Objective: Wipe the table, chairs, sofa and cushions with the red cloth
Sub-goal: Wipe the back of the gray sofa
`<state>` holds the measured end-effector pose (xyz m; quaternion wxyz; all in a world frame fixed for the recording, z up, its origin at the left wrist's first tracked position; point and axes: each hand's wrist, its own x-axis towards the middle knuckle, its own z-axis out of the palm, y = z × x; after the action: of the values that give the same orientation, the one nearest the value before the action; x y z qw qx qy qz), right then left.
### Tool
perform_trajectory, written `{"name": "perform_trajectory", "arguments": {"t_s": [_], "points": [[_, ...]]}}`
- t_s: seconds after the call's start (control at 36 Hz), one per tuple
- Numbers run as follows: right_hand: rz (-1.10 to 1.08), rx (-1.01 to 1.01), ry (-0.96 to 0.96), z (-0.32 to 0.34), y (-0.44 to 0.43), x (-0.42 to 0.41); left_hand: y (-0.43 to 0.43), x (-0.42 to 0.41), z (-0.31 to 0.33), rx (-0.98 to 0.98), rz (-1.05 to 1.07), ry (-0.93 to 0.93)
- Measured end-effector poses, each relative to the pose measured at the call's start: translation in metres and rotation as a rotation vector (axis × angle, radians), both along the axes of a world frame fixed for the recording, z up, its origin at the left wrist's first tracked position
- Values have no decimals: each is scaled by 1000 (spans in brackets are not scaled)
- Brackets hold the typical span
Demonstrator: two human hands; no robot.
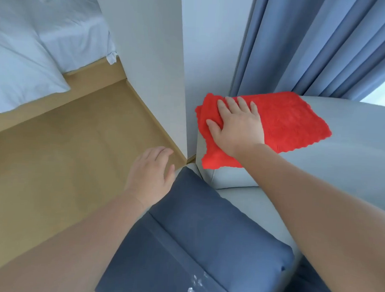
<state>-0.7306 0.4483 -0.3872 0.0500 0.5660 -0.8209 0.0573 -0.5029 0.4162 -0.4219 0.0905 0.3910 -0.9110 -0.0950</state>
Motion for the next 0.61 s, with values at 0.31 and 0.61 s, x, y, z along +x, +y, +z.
{"name": "perform_trajectory", "arguments": {"t_s": [0.31, 0.61], "points": [[208, -314, -649, 14, 48, 43, 13, -5, 45, 89, -184, 167], [64, -403, -1187, 43, 141, 37, 52, -60, 76, 483, -245, 364]]}}
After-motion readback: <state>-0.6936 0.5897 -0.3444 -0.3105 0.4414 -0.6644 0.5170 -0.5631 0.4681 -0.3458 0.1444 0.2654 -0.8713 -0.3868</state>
